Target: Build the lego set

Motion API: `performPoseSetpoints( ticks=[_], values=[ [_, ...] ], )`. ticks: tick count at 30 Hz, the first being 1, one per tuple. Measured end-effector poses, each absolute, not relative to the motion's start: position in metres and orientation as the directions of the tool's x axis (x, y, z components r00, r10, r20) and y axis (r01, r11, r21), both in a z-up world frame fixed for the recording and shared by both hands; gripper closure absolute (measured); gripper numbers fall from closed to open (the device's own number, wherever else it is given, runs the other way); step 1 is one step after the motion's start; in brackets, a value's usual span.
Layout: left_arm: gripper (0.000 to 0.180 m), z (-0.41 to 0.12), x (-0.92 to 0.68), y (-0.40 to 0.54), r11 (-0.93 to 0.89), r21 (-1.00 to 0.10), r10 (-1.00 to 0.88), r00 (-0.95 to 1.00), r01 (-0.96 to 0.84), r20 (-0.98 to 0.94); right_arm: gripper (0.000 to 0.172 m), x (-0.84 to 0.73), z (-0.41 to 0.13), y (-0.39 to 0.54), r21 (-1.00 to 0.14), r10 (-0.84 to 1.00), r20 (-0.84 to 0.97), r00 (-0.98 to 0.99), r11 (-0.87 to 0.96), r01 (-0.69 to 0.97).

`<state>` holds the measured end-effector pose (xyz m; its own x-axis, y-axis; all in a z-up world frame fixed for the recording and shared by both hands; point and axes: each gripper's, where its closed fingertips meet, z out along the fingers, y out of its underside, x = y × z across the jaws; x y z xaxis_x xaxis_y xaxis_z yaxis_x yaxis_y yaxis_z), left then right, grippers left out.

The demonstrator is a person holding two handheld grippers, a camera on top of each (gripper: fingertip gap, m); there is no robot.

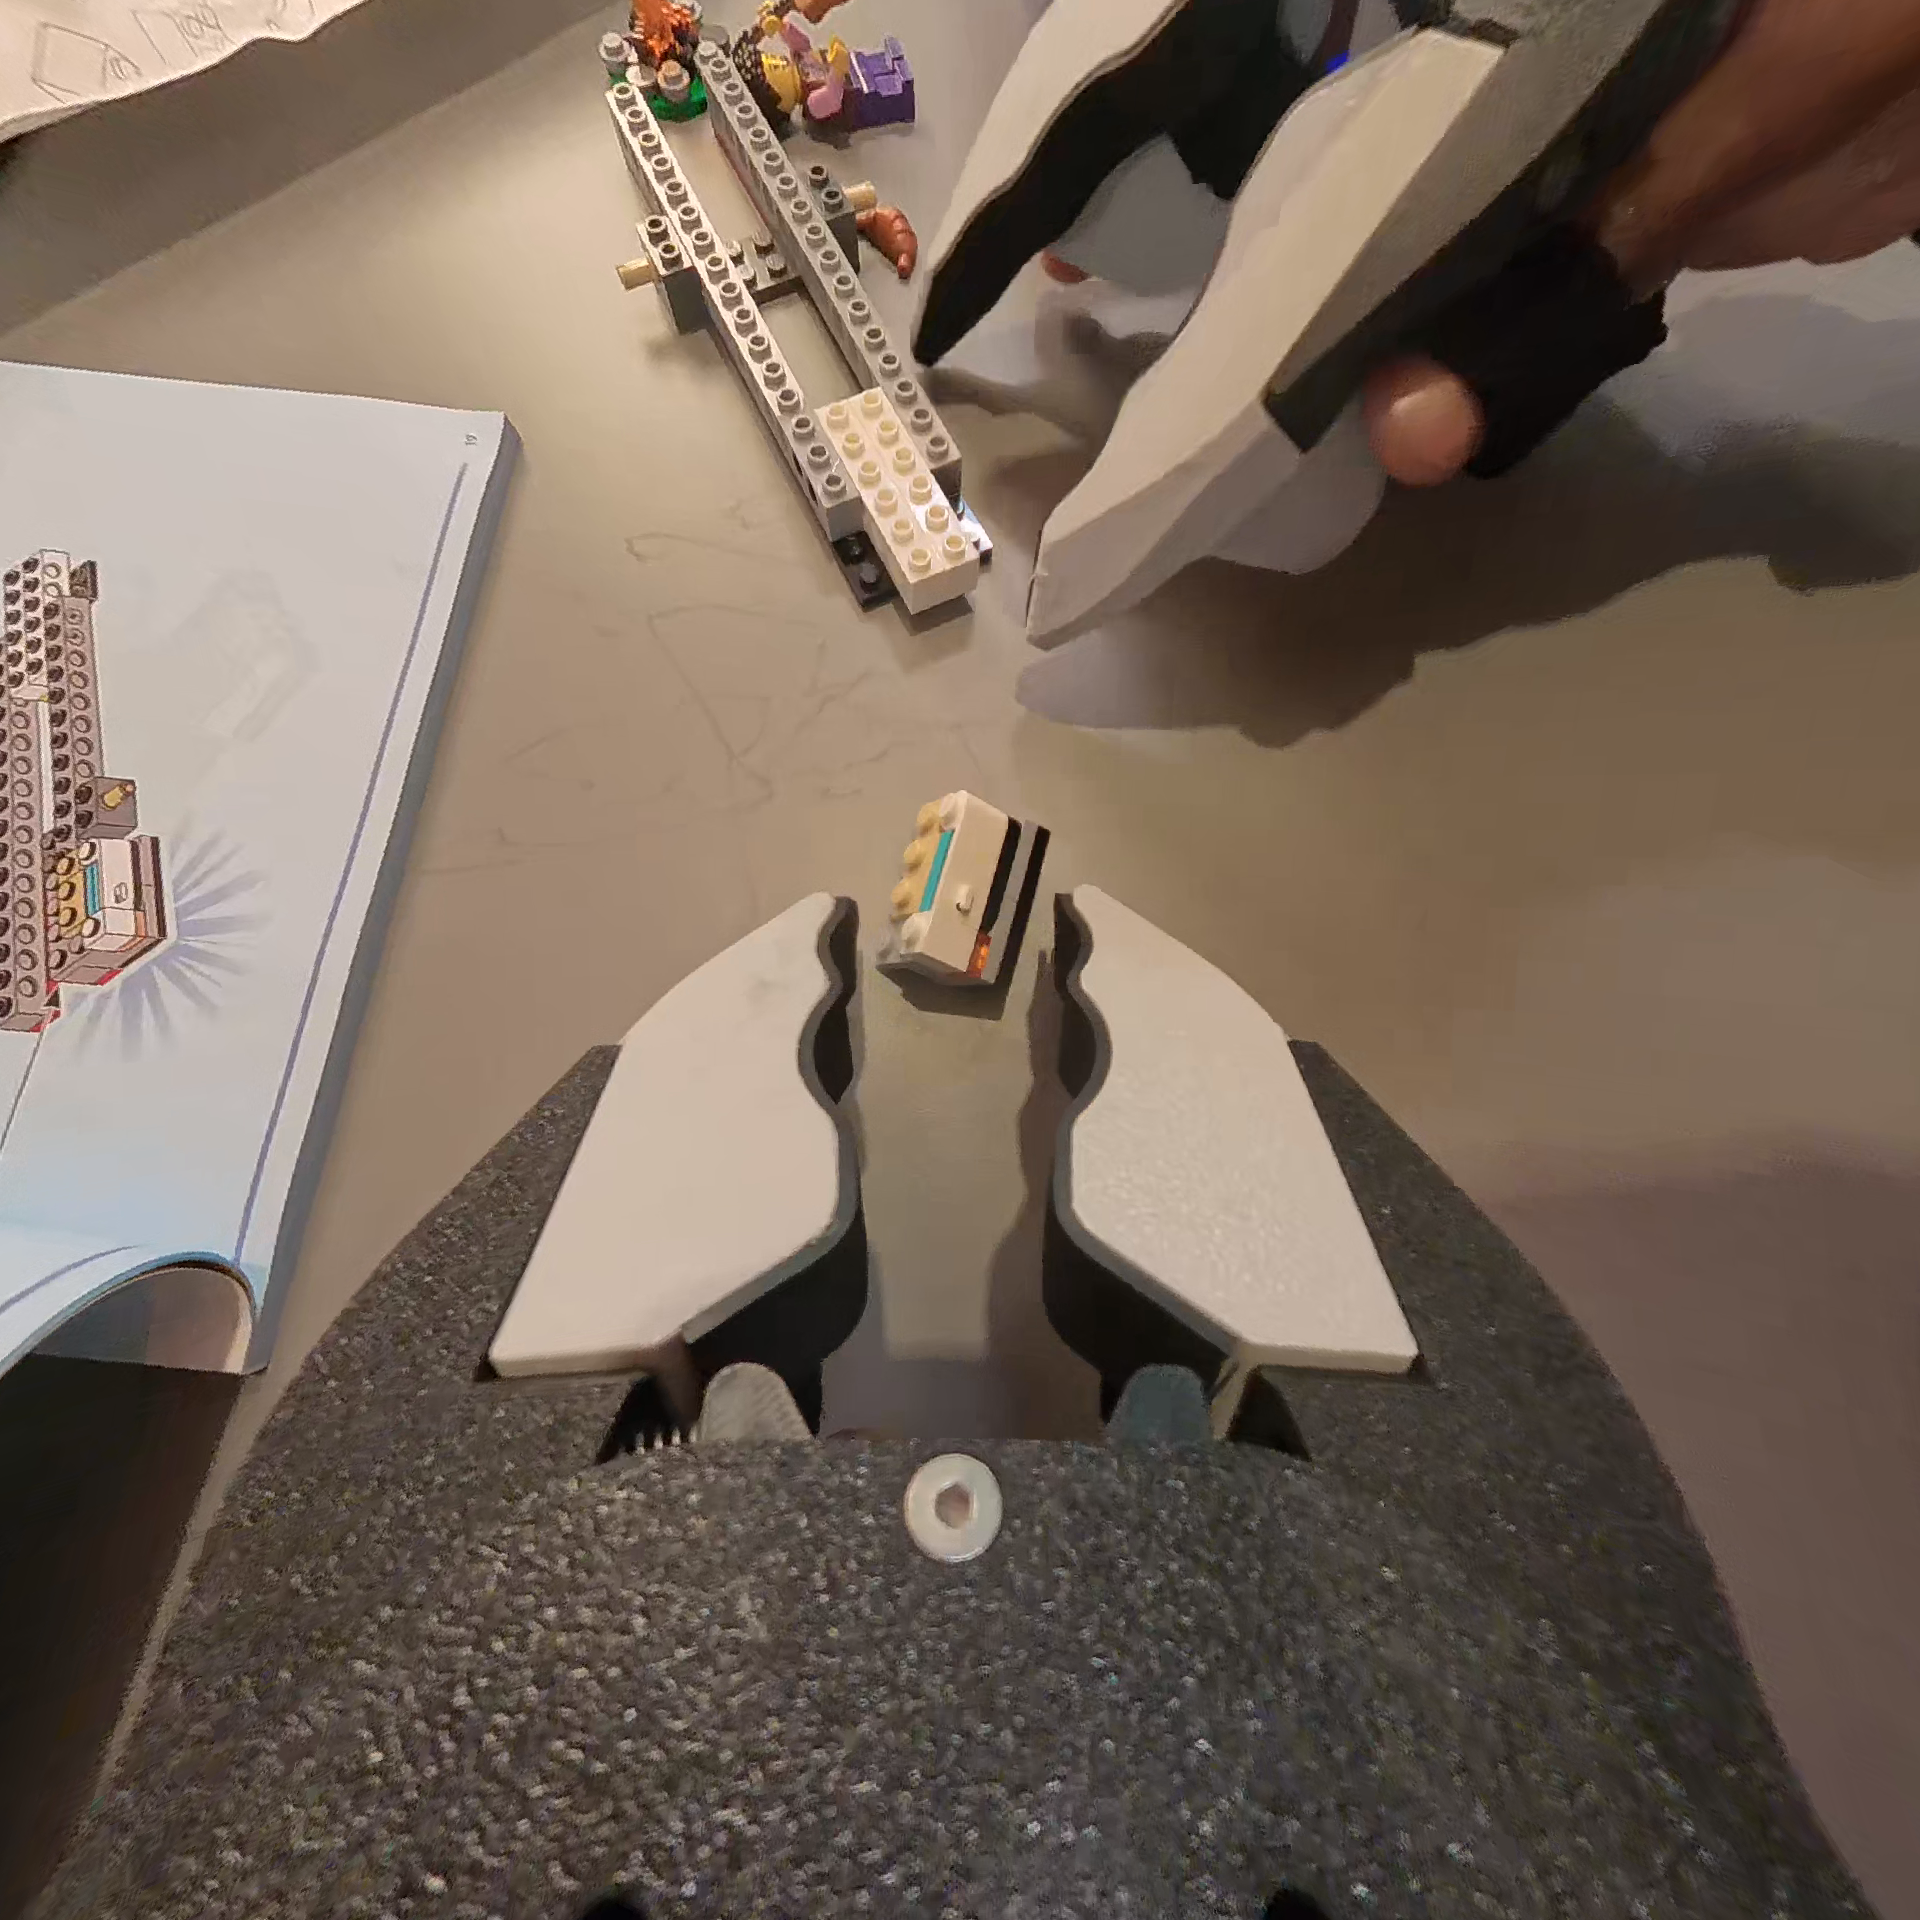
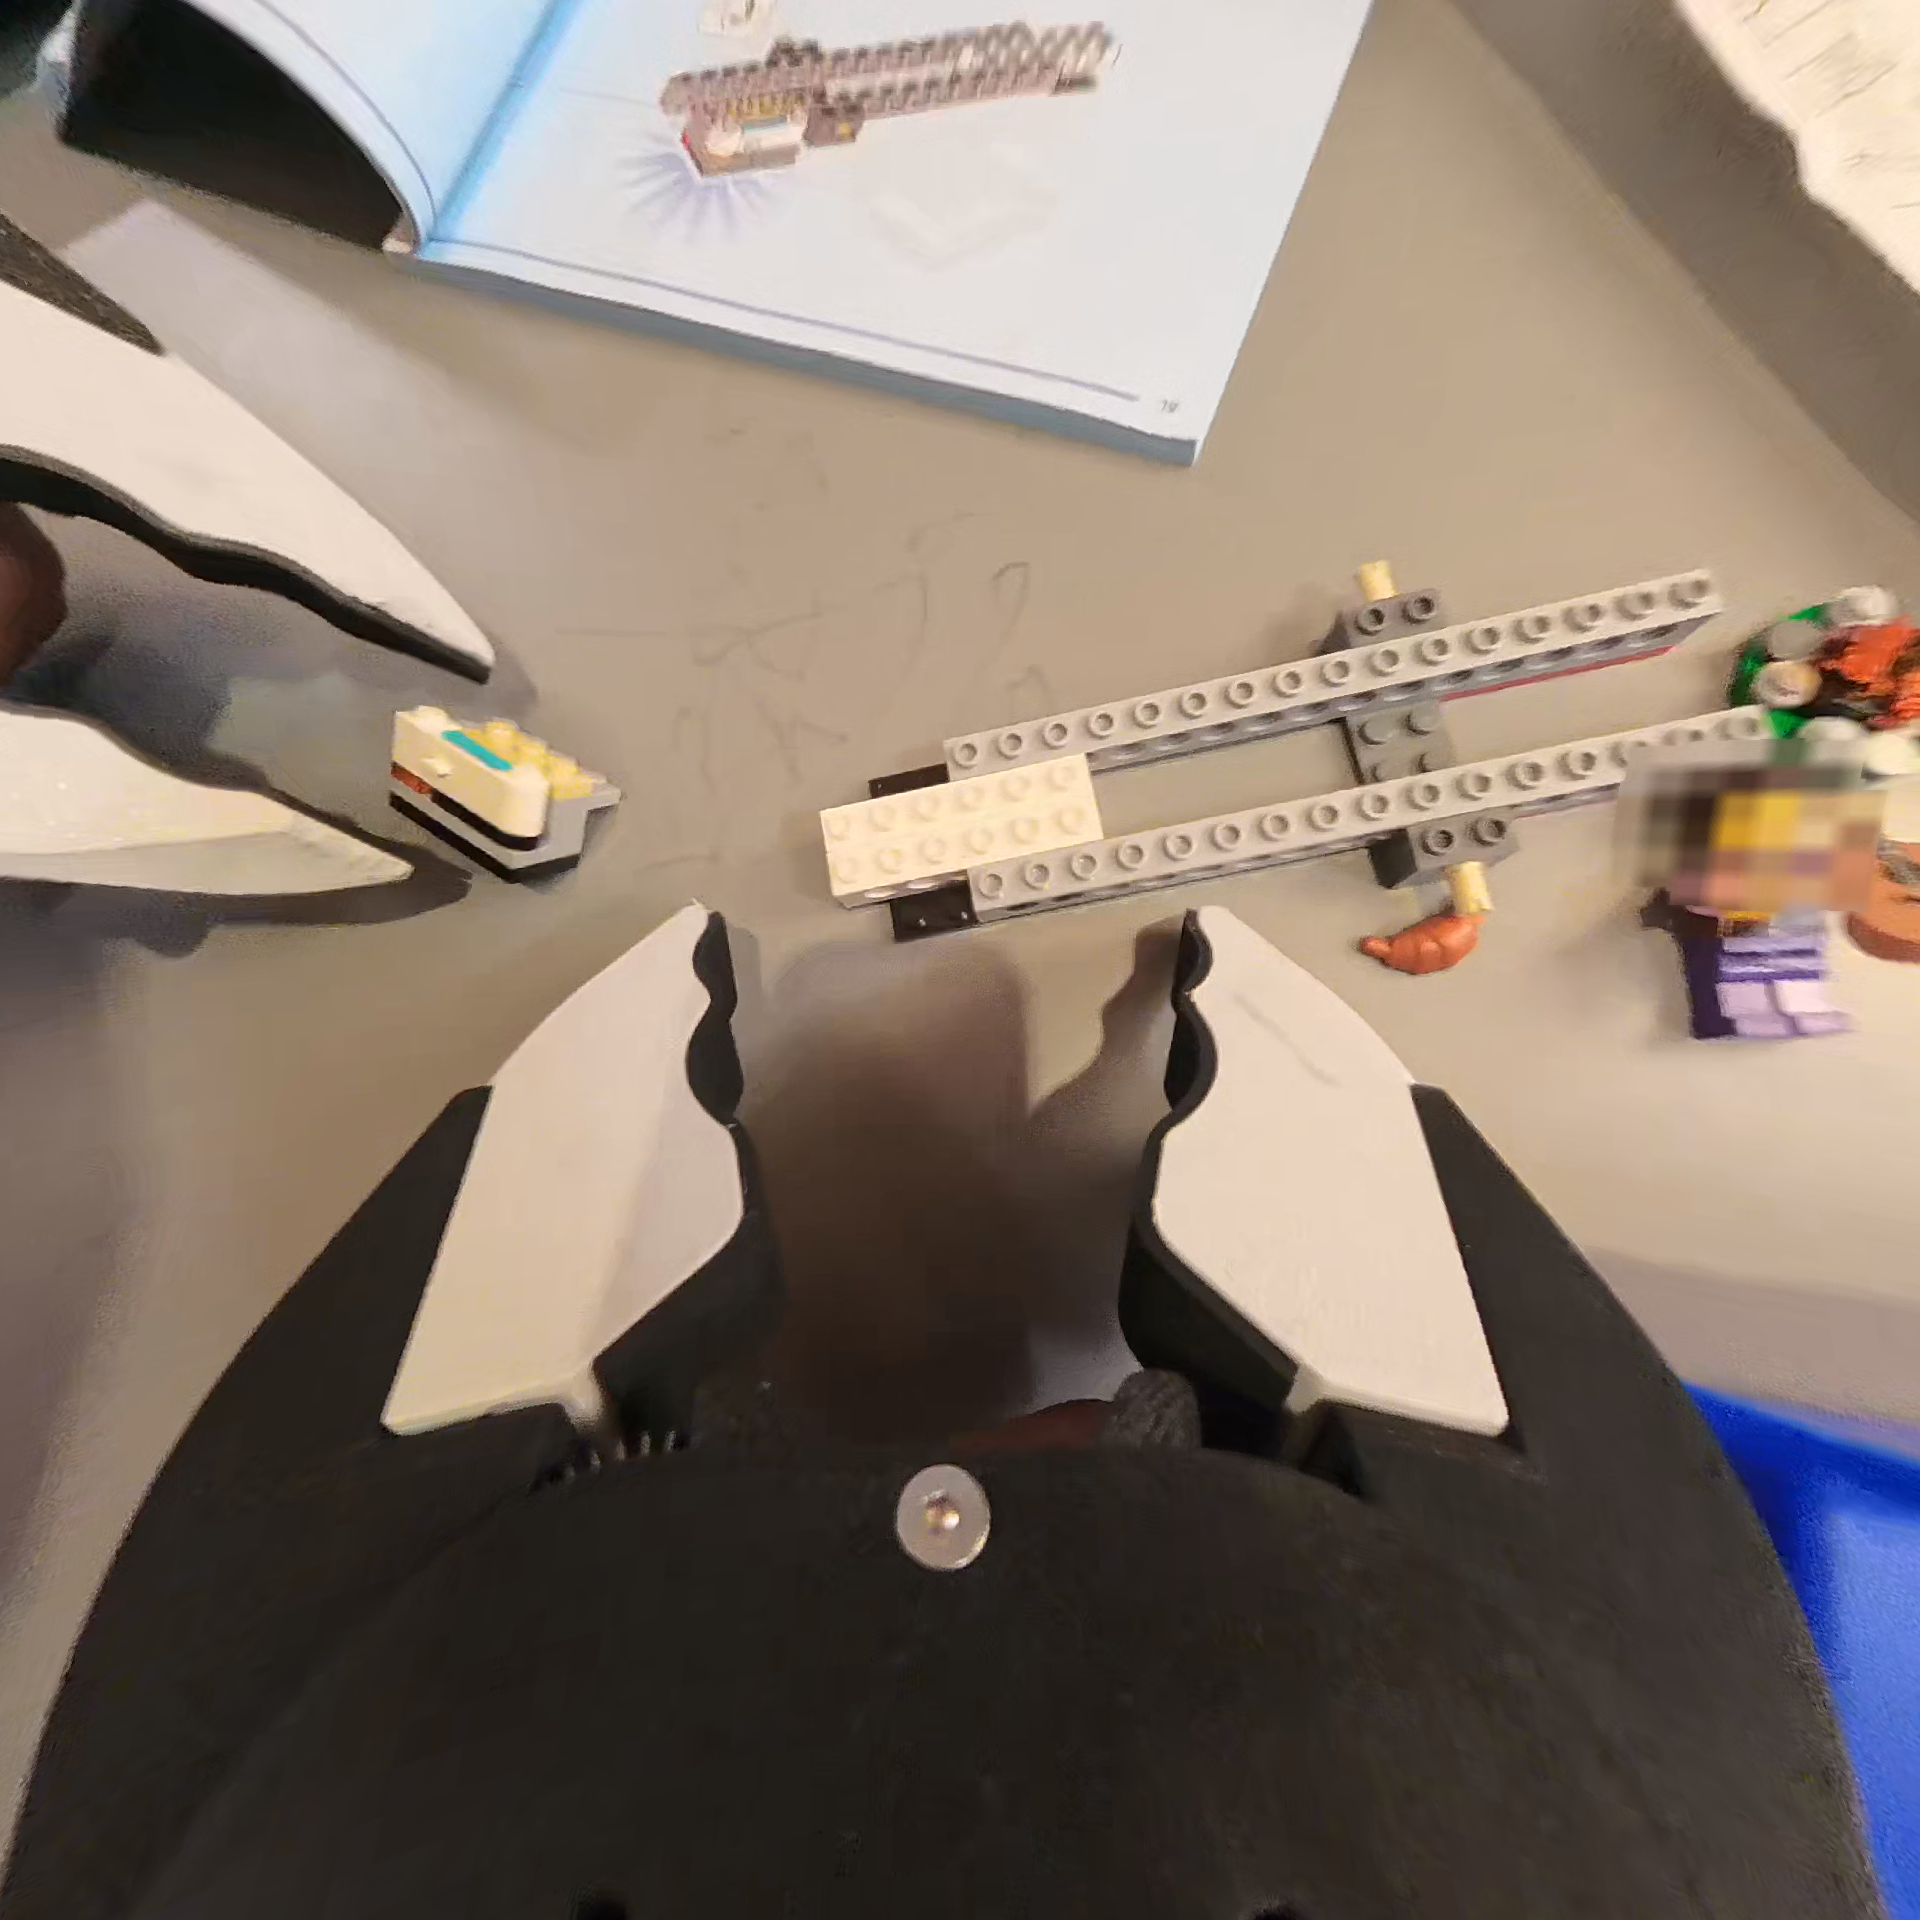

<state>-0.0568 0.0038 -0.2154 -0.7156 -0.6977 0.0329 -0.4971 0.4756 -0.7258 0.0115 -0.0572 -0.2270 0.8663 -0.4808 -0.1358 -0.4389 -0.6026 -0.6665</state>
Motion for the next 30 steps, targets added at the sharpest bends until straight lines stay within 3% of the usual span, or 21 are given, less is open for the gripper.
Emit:
performPoseSetpoints(
  ticks=[10,17,30],
  values=[
    [0.151,-0.222,-0.053,-0.002,0.512,-0.711,-0.684,-0.729,-0.483,0.003,0.094,-0.016,-0.225,-0.016,-0.678,-0.337,-0.163,0.927,-0.644,-0.353],
    [0.153,-0.222,-0.053,-0.001,0.508,-0.722,-0.686,-0.728,-0.471,-0.008,0.098,0.024,-0.216,-0.042,-0.731,-0.48,-0.1,0.872,-0.559,-0.391],
    [0.153,-0.222,-0.051,0.013,0.495,-0.722,-0.722,-0.692,-0.483,-0.032,0.097,0.003,-0.229,-0.01,-0.68,-0.458,-0.077,0.886,-0.626,-0.383]
  ],
)
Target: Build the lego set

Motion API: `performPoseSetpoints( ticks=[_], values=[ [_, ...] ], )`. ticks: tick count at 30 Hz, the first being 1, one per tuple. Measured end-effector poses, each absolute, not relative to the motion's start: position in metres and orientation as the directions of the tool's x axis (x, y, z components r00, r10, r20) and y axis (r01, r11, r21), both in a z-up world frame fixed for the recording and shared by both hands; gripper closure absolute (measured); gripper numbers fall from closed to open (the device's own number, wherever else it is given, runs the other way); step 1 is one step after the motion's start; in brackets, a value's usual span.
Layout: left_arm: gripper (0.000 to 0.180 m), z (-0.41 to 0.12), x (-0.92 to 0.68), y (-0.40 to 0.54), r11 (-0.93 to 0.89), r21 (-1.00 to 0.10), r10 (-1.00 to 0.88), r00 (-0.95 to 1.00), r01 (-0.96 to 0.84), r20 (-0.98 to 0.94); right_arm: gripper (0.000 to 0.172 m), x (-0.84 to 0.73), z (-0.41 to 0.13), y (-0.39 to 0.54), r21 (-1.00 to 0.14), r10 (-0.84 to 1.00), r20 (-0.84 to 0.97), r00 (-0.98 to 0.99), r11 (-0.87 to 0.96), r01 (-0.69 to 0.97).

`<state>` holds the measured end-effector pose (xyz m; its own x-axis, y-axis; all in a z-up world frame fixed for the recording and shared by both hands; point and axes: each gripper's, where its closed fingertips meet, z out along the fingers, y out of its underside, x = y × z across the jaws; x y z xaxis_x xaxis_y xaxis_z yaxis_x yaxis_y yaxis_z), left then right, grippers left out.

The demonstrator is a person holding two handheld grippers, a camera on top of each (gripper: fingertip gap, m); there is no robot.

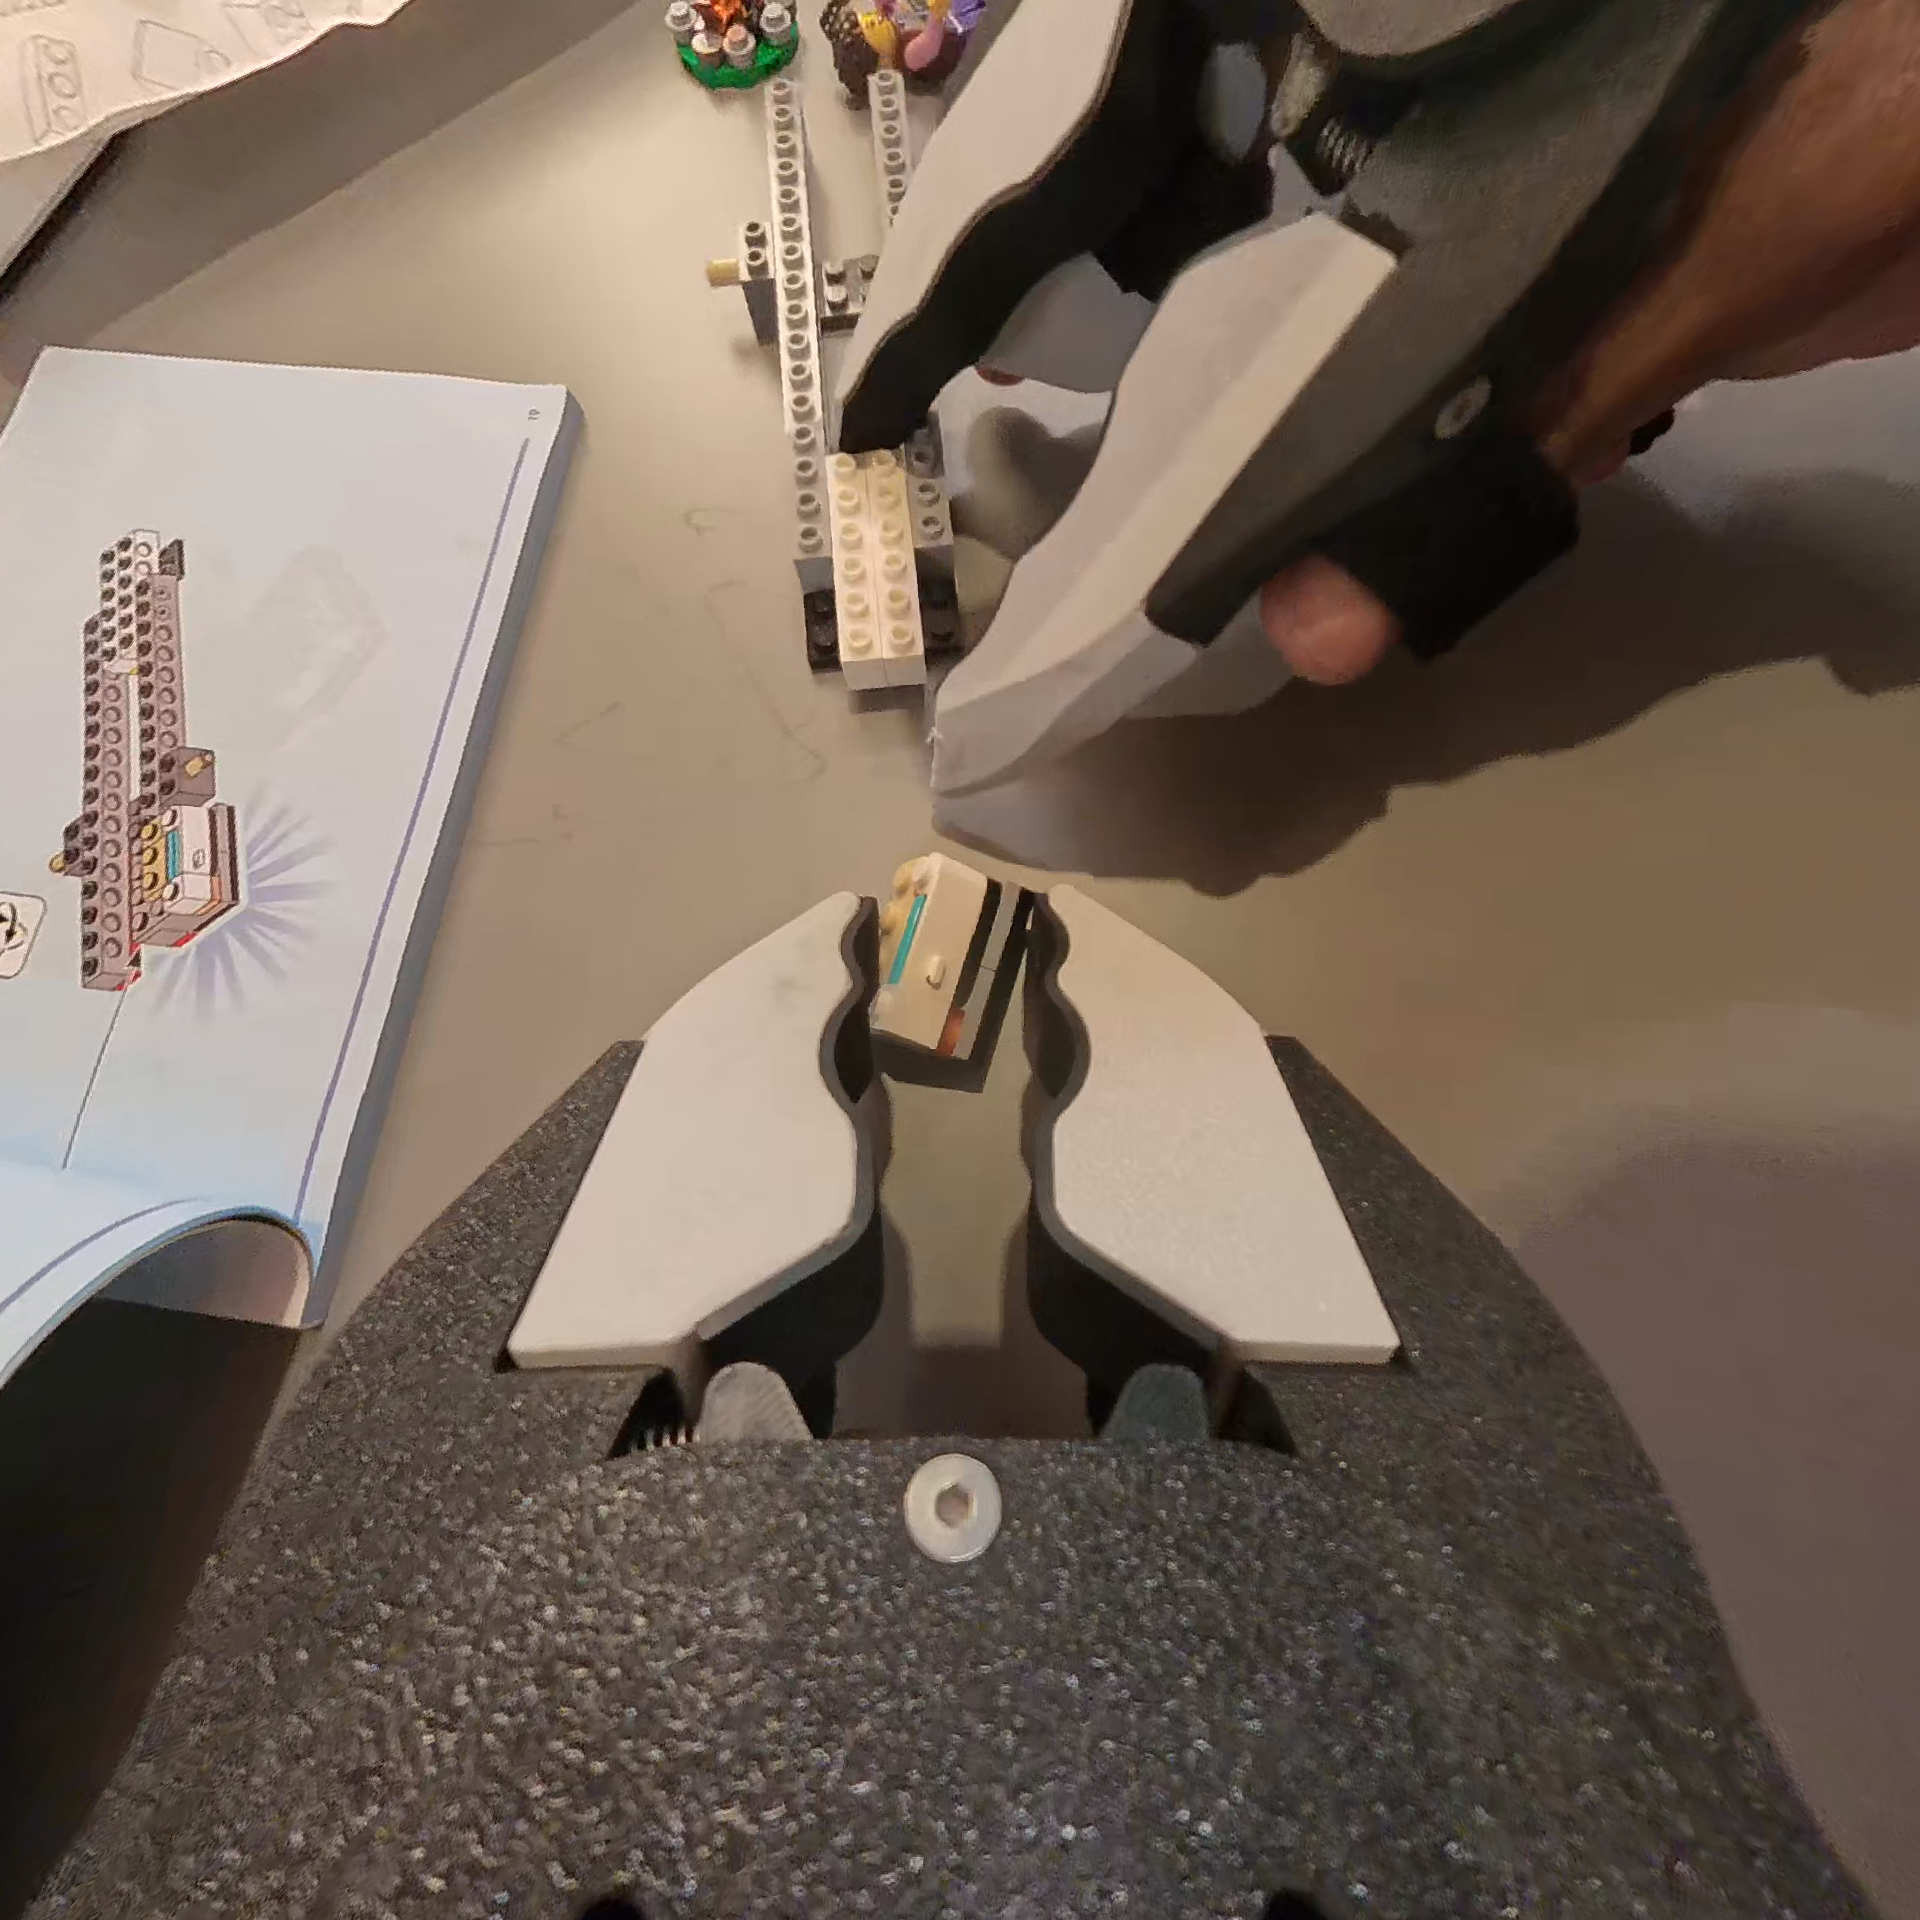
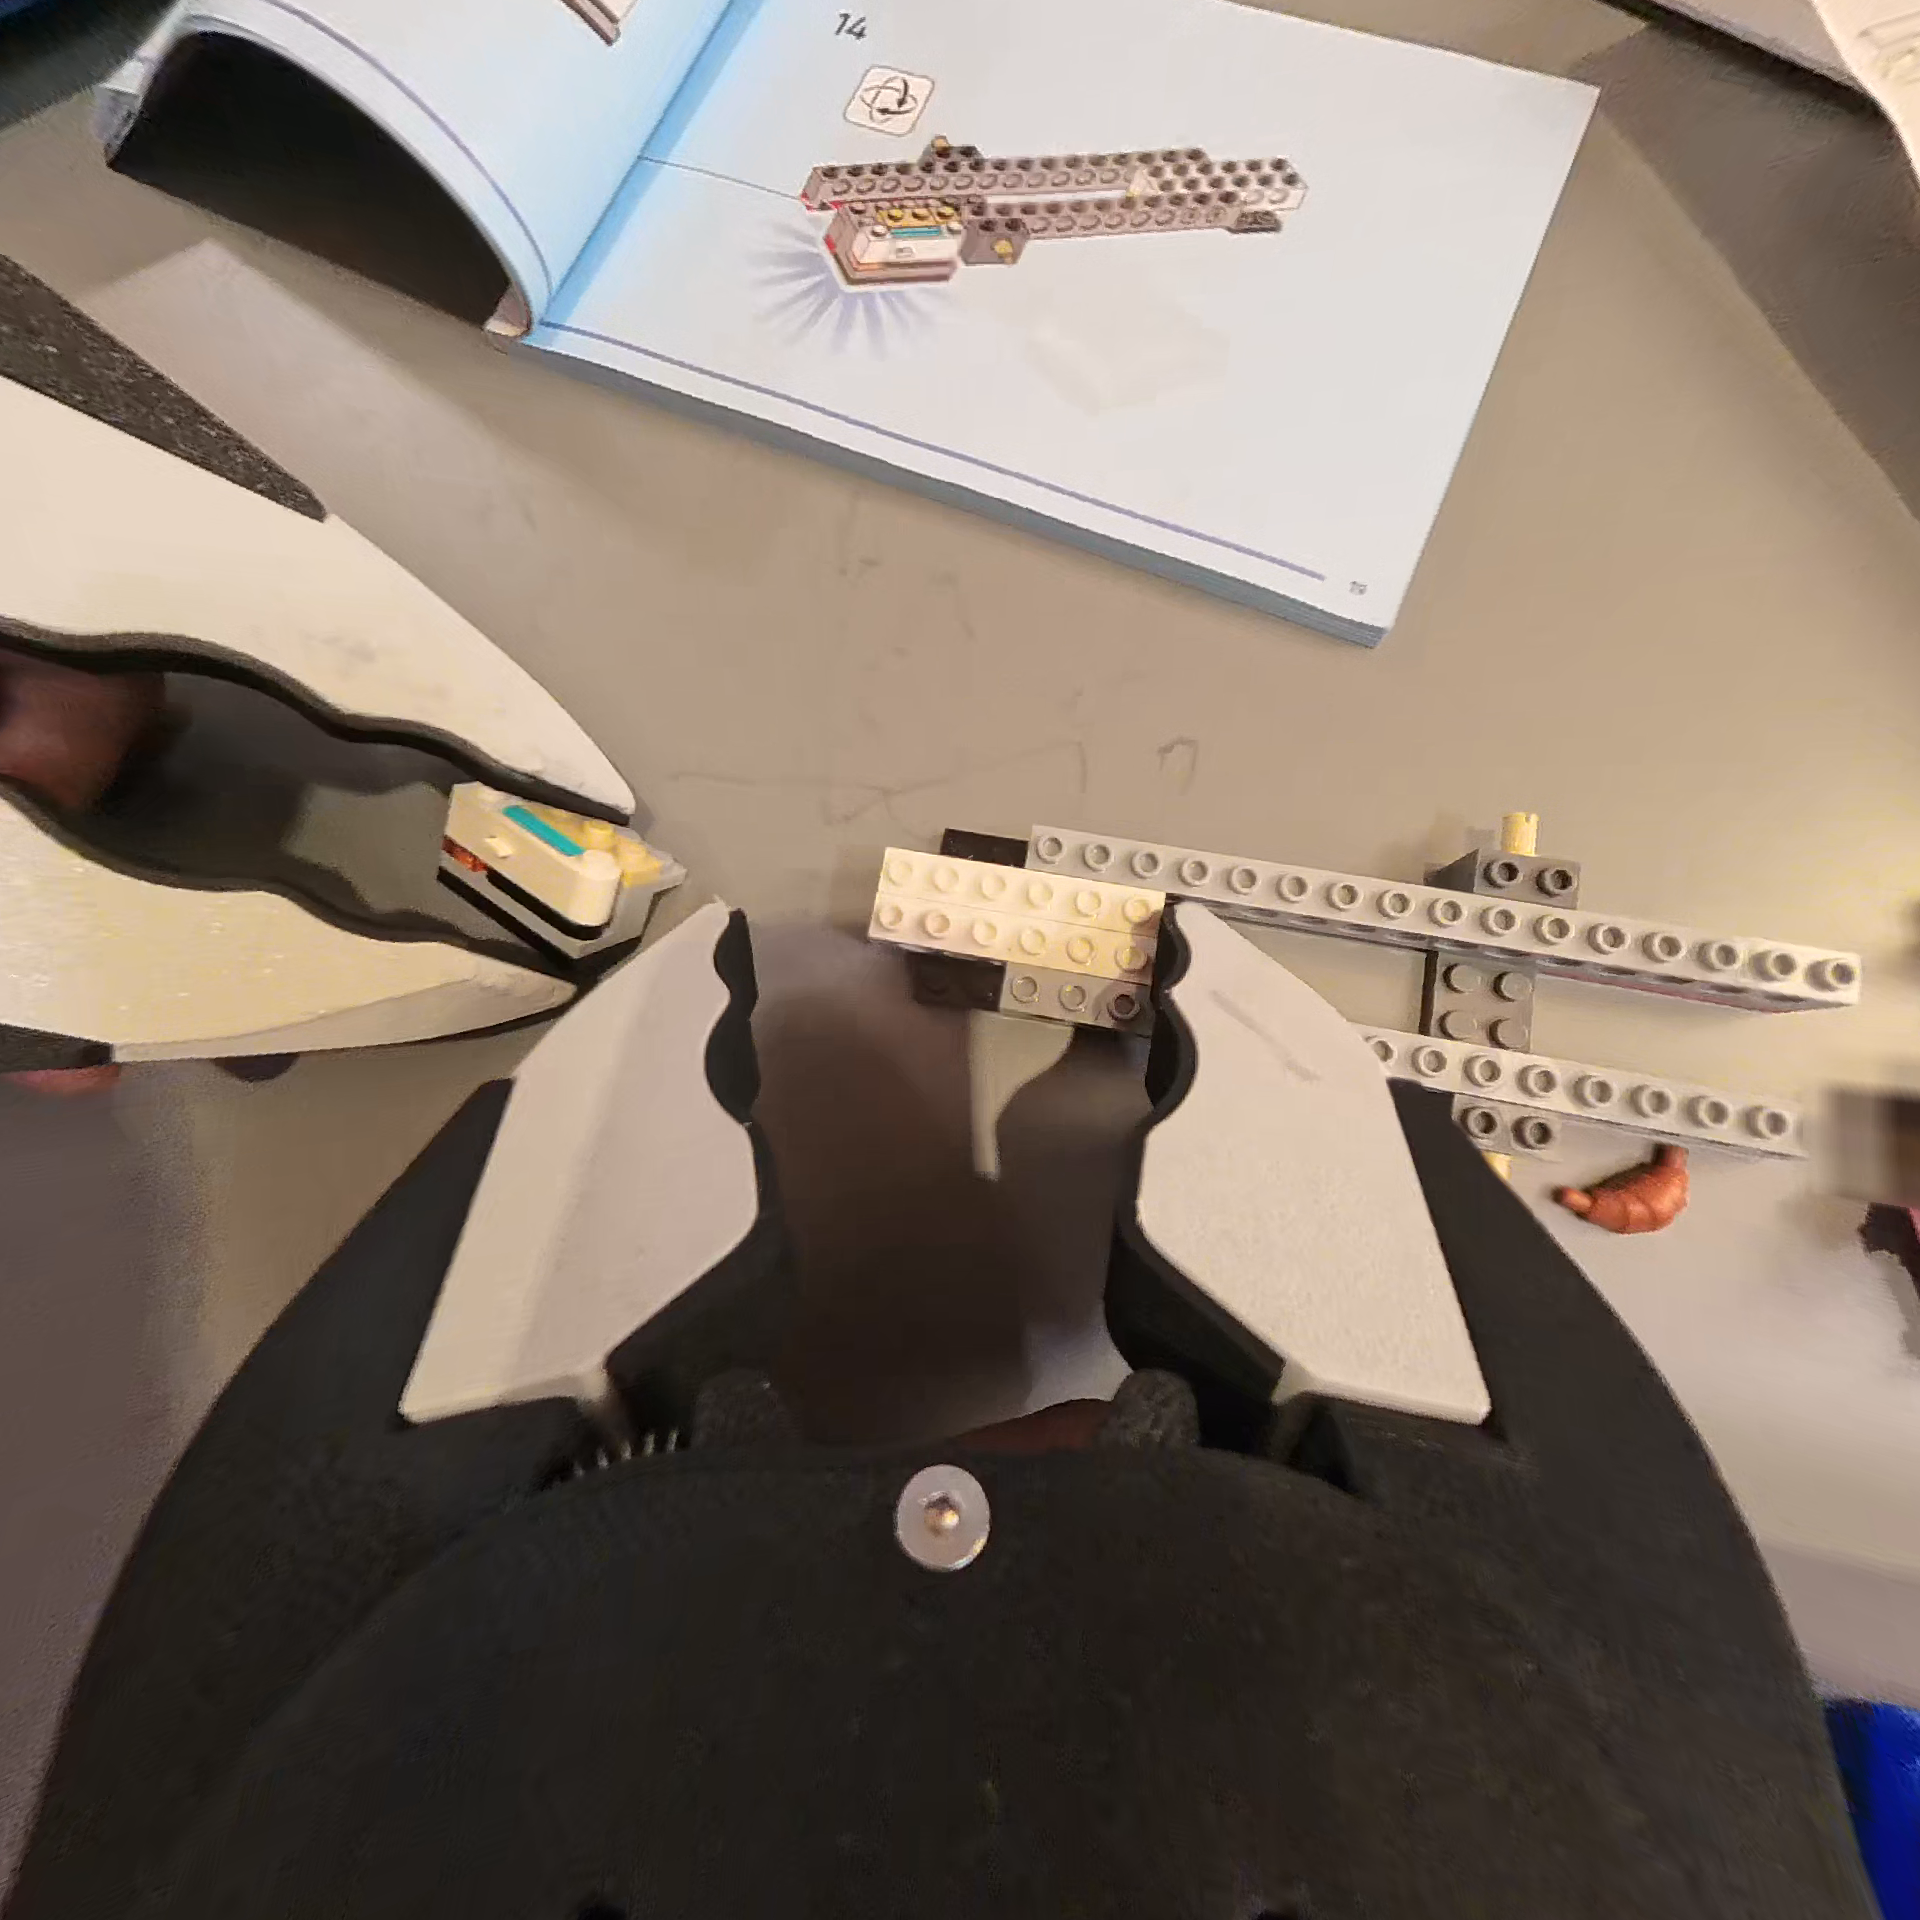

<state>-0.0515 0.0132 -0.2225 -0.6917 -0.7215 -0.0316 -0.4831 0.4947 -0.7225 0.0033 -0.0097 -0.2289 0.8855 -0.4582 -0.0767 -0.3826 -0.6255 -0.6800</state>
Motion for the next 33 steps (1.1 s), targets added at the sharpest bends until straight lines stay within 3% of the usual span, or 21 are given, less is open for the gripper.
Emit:
performPoseSetpoints(
  ticks=[12,19,25,33],
  values=[
    [0.152,-0.222,-0.058,0.025,0.468,-0.729,-0.752,-0.659,-0.5,-0.03,0.099,0.019,-0.21,-0.041,-0.742,-0.529,-0.088,0.844,-0.531,-0.409],
    [0.153,-0.222,-0.061,0.022,0.478,-0.73,-0.737,-0.675,-0.488,-0.032,0.108,0.02,-0.22,-0.066,-0.664,-0.546,-0.149,0.824,-0.563,-0.492],
    [0.153,-0.221,-0.064,0.025,0.477,-0.733,-0.746,-0.664,-0.485,-0.046,0.102,0.032,-0.228,-0.055,-0.597,-0.504,-0.146,0.851,-0.642,-0.482],
    [0.153,-0.22,-0.072,0.035,0.489,-0.737,-0.728,-0.684,-0.467,-0.05,0.1,0.058,-0.221,-0.028,-0.573,-0.448,-0.292,0.845,-0.626,-0.53]
  ],
)
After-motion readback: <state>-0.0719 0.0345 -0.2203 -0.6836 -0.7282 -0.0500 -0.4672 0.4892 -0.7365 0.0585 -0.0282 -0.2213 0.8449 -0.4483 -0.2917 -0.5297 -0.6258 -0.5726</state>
